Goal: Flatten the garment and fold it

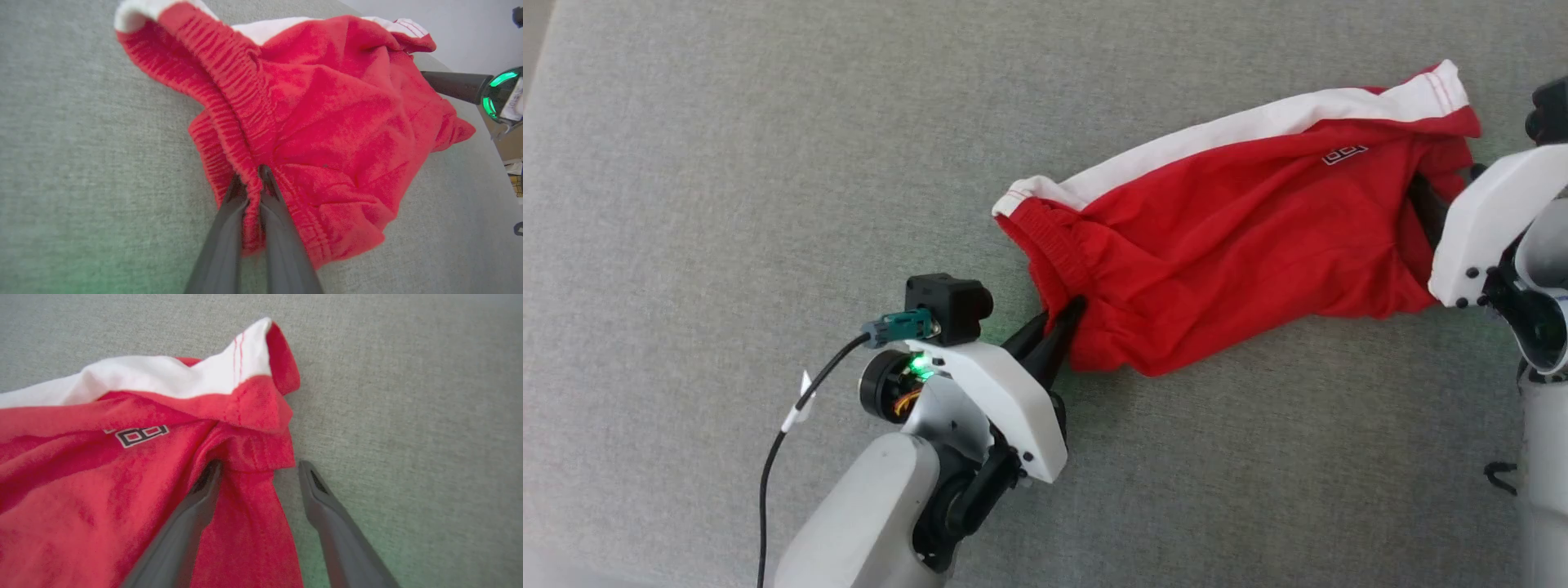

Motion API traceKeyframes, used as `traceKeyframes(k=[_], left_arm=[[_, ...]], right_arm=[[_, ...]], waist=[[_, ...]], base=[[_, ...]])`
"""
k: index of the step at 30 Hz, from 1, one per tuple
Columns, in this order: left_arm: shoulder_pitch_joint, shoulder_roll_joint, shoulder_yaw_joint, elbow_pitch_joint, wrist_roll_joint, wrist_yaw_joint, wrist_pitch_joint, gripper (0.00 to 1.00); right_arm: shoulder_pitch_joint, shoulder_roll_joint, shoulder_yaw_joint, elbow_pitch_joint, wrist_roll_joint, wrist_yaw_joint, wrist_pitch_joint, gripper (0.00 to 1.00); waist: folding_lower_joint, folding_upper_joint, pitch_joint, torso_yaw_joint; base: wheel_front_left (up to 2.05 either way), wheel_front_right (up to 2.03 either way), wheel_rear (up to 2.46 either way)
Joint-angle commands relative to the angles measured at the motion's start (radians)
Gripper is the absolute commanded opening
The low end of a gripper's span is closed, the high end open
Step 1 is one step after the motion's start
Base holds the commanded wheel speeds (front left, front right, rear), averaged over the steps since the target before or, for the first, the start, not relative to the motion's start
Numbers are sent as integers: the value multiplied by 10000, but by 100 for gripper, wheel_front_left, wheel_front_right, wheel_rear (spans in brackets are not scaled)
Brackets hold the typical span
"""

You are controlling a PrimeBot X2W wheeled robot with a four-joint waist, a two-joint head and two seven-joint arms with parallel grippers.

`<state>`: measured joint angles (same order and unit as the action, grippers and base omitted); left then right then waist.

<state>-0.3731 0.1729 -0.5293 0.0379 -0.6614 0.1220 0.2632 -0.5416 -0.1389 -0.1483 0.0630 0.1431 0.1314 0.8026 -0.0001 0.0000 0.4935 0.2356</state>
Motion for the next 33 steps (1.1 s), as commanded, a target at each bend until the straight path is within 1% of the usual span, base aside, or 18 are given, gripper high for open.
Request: traceKeyframes(k=[1, 2, 3, 4, 6, 11, 17, 21, 26, 30, 31, 33], left_arm=[[3, 22, -49, 363, -21, 2, 59, 0], [-13, 13, -57, 379, -26, -8, 47, 0], [-28, 5, -63, 394, -32, -16, 39, 0], [-41, 0, -65, 408, -38, -20, 30, 0], [-57, 9, -58, 434, -53, -26, 16, 0], [2, 59, 60, 480, -147, 15, -62, 0], [365, 210, 352, 374, -386, 132, -205, 0], [927, 419, 537, 91, -738, 153, -91, 0], [1872, 859, 647, -487, -1159, 135, 230, 0], [2501, 1173, 680, -1043, -1419, 96, 449, 0], [2501, 1173, 680, -1043, -1419, 96, 449, 0], [2772, 1311, 640, -1298, -1517, 70, 585, 0]], right_arm=[[5, 137, 10, 189, -75, -7, 152, 100], [-19, 213, -47, 258, -69, -7, 250, 37], [-37, 276, -77, 302, -59, -7, 355, 16], [-44, 329, -106, 318, -74, -7, 466, 0], [-60, 397, -175, 288, -140, -7, 577, 0], [-31, 538, -523, 178, -224, -7, 330, 0], [495, 722, -1086, 91, 150, -7, -359, 0], [1283, 817, -1379, 5, 595, -7, -689, 0], [2619, 873, -1617, -425, 1183, -7, -1033, 0], [3832, 882, -1752, -864, 1953, -7, -1320, 0], [3832, 882, -1752, -864, 1953, -7, -1320, 0], [4405, 883, -1819, -1056, 2382, -7, -1476, 0]], waist=[[1, 0, 52, 77], [1, 0, 58, 103], [1, 0, 61, 126], [1, 0, 61, 143], [1, 0, 46, 154], [1, 0, -192, 73], [1, 0, -883, -223], [1, 0, -1486, -512], [1, 0, -2159, -881], [1, 0, -2529, -1104], [1, 0, -2529, -1104], [1, 0, -2705, -1224]], base=[[0, 0, 0], [0, 0, 0], [0, 0, 0], [0, 0, 0], [0, 0, 0], [0, 0, 0], [0, 0, 0], [0, 0, 0], [0, 0, 0], [0, 0, 0], [0, 0, 0], [0, 0, 0]])
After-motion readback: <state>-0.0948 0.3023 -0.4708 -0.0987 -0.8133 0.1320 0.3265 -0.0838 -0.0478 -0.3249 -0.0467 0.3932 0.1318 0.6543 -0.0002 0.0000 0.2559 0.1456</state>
